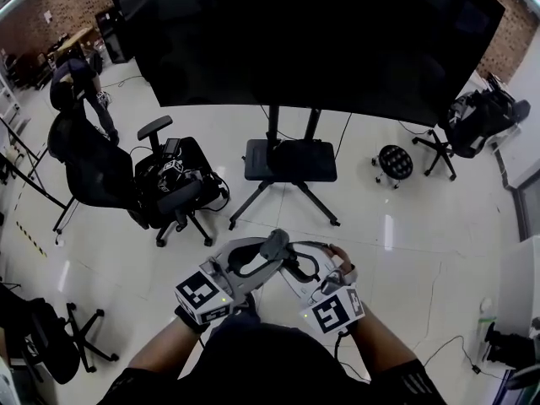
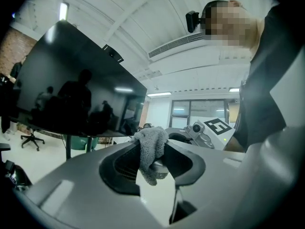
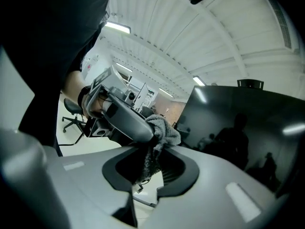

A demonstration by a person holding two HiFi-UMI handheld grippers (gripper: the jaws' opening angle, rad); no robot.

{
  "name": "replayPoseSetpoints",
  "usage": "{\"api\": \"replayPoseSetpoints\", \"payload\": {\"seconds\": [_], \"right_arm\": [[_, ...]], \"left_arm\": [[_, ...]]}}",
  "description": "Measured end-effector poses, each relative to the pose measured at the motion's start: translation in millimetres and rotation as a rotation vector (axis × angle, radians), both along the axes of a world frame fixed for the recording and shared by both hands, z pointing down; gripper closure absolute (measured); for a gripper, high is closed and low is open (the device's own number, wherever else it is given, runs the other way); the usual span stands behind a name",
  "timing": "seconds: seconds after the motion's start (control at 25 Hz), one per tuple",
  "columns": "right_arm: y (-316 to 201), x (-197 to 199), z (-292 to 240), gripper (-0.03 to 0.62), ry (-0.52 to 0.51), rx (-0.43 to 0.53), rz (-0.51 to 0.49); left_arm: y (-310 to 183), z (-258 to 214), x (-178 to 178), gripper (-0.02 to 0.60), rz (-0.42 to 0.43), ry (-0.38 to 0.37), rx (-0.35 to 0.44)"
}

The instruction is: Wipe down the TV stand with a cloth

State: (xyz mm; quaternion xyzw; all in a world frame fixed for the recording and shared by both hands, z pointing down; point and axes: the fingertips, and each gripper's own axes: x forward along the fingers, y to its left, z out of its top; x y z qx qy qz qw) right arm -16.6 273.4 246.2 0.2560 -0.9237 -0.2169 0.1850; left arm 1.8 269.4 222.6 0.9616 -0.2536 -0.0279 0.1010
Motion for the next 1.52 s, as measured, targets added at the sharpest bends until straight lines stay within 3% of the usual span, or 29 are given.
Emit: {"api": "replayPoseSetpoints", "payload": {"seconds": [0.12, 0.32, 0.48, 0.6, 0.96, 1.2, 1.52], "right_arm": [[-32, -11, 4, 0.553, -0.032, -0.046, 0.052], [-99, -21, 12, 0.556, -0.134, -0.142, 0.154], [-153, -9, 32, 0.556, -0.276, -0.266, 0.282], [-187, 1, 49, 0.556, -0.322, -0.351, 0.348], [-332, 32, 124, 0.556, -0.383, -0.525, 0.485], [-445, 34, 172, 0.556, -0.345, -0.507, 0.477], [-582, 27, 253, 0.556, -0.281, -0.540, 0.489]], "left_arm": [[-26, 11, -19, 0.397, 0.020, -0.016, -0.005], [-75, 33, -61, 0.383, 0.008, -0.037, -0.017], [-117, 60, -87, 0.383, 0.004, -0.062, -0.034], [-143, 67, -98, 0.383, -0.016, -0.074, -0.037], [-224, 98, -106, 0.383, -0.083, -0.097, -0.087], [-296, 126, -104, 0.371, -0.141, -0.119, -0.131], [-389, 176, -80, 0.368, -0.195, -0.085, -0.201]]}}
